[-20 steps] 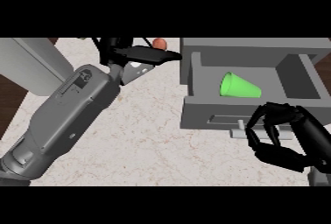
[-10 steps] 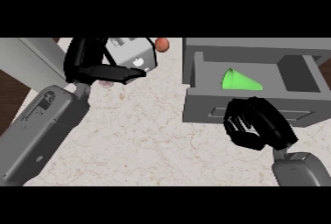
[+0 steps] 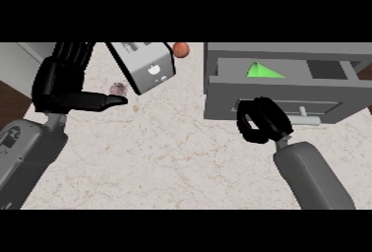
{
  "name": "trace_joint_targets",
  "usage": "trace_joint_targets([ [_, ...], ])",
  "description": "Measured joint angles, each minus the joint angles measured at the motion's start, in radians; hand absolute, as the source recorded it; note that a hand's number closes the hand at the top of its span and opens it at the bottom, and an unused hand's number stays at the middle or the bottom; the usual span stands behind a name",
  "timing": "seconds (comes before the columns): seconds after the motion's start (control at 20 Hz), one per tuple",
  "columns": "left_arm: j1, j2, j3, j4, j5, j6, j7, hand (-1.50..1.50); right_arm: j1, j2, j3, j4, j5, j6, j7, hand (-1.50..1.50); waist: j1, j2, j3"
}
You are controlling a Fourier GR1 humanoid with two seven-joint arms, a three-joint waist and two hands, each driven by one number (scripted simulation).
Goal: Pick up the cup, place it into the drawer and close the drawer
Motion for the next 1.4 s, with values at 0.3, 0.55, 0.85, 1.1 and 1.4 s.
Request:
trace_joint_targets([
  [0.3,0.077,0.032,0.048,-0.002,0.001,-0.081,-0.032,-1.50,-0.207,0.016,-0.090,0.339,-0.011,-0.070,-0.123,1.50,0.010,0.002,-0.001],
  [0.55,0.099,0.030,0.069,-0.020,0.000,-0.107,-0.037,-1.50,-0.353,0.004,-0.159,0.570,-0.026,-0.086,-0.186,1.50,0.026,0.008,-0.001],
  [0.85,0.121,0.028,0.073,-0.033,0.005,-0.145,-0.039,-1.50,-0.411,-0.017,-0.204,0.698,-0.064,-0.032,-0.277,1.50,0.043,0.007,-0.002],
  [1.1,0.140,0.022,0.071,-0.030,0.004,-0.182,-0.058,-1.50,-0.434,-0.030,-0.222,0.745,-0.081,0.019,-0.321,1.50,0.050,0.005,-0.004],
  [1.4,0.144,0.012,0.066,-0.028,0.009,-0.209,-0.058,-1.50,-0.435,-0.046,-0.247,0.763,-0.108,0.053,-0.388,1.50,0.060,0.008,-0.005],
])
